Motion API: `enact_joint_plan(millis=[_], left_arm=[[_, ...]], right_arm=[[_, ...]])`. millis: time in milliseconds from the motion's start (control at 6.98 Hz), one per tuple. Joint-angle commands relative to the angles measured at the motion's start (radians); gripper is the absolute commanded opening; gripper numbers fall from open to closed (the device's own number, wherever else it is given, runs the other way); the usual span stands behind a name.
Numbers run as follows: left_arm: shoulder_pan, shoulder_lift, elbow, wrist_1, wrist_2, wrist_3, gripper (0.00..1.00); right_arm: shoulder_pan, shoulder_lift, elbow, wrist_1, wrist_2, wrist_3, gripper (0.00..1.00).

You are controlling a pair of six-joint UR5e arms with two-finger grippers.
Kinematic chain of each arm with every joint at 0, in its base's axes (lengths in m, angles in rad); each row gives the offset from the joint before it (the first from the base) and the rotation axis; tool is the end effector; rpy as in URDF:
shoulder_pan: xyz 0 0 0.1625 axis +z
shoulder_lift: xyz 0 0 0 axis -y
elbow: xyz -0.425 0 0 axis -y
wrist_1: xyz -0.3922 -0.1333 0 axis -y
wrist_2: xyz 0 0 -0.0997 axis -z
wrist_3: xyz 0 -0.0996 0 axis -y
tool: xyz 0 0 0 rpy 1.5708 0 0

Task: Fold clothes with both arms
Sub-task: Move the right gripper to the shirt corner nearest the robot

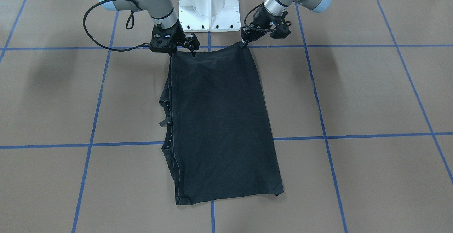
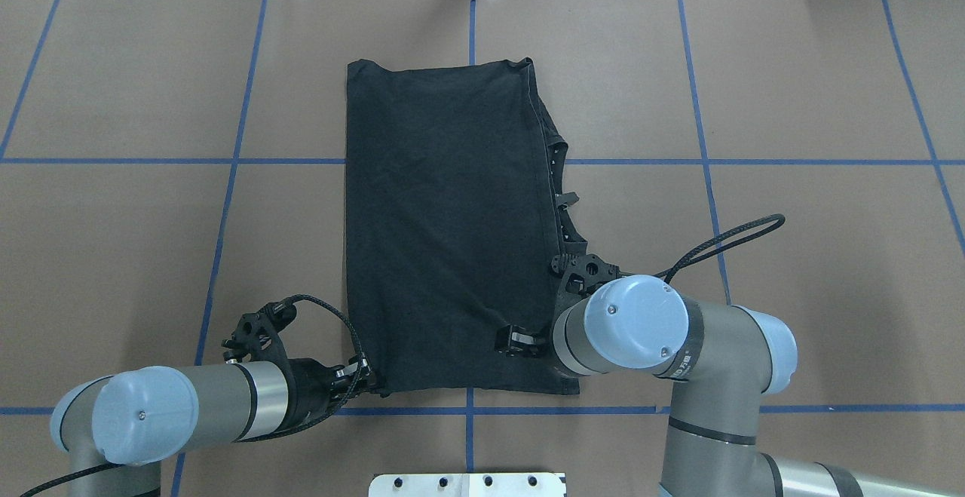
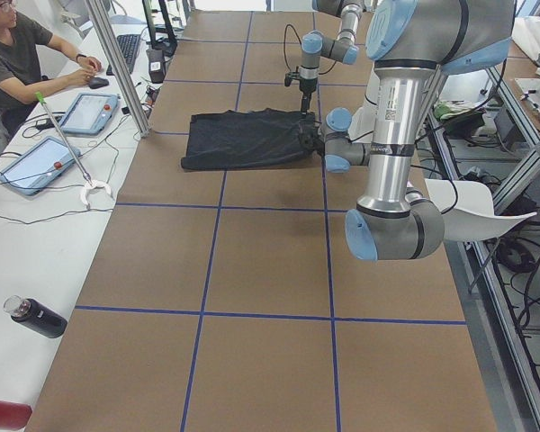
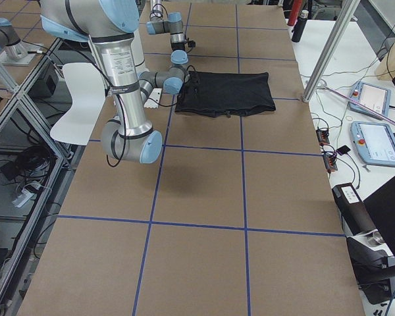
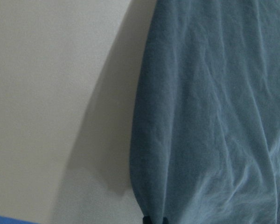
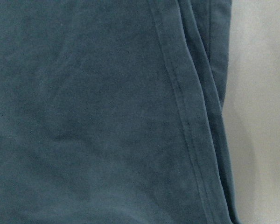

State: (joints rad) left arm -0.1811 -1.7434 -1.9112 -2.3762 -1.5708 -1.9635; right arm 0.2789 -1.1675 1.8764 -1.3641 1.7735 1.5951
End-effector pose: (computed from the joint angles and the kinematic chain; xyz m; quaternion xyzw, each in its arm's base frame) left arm 0.5033 -0.2277 0.3170 -0.0647 0.6091 -0.2237 0.7582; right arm -0.5481 -0.2748 0.2785 -0.0342 -0.4477 0.0906 0.8889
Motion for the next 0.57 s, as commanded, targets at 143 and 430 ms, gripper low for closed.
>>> enact_joint_plan(millis=[143,430], left_arm=[[0.000,-0.007,0.004,0.000,0.000,0.000,0.00],[0.000,-0.007,0.007,0.000,0.000,0.000,0.00]], right_arm=[[-0.009,-0.001,-0.031,0.000,-0.005,-0.003,1.00],[-0.004,-0.001,-0.031,-0.001,0.000,-0.004,1.00]])
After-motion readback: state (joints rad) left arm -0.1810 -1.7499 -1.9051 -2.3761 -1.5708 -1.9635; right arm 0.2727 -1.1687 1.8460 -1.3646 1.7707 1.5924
